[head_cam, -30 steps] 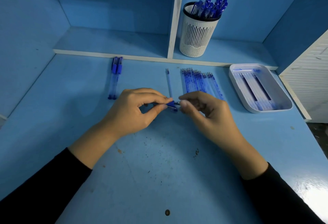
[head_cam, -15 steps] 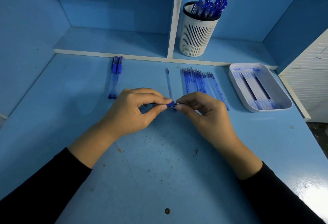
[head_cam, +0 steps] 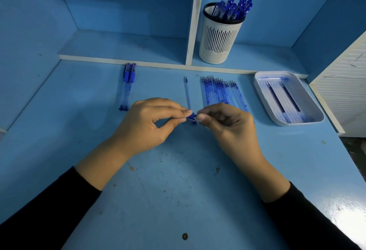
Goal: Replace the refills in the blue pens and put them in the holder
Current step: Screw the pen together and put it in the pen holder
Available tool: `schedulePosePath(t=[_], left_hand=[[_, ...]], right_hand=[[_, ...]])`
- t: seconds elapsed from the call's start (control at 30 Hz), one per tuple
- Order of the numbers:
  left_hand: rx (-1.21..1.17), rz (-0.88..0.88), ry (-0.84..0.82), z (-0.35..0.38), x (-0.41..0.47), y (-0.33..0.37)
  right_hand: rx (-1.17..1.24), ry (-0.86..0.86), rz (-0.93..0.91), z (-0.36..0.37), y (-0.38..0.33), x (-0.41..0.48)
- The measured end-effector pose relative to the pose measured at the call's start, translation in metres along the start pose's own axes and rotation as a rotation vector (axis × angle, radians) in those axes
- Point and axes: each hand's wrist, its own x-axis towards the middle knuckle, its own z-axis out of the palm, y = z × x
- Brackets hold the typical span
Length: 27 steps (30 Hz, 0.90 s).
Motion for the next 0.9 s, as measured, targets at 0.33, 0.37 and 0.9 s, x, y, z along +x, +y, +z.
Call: schedulePosePath(t=[0.33,0.37,0.9], left_hand=[[-0.045,-0.236,-0.006,-0.014,0.001,-0.014],[-0.043,-0.252,-0.001,-0.014,0.001,-0.015],[-0.060,-0.262,-0.002,-0.011,0.000,-0.018]], right_hand=[[-0.294,0.025,-0.032,-0.013,0.014,0.007],[-0.380,0.001,-0.088,-0.013,0.017,0.006],[-0.528,-0.074,-0.337,-0.003,0.020,0.007]])
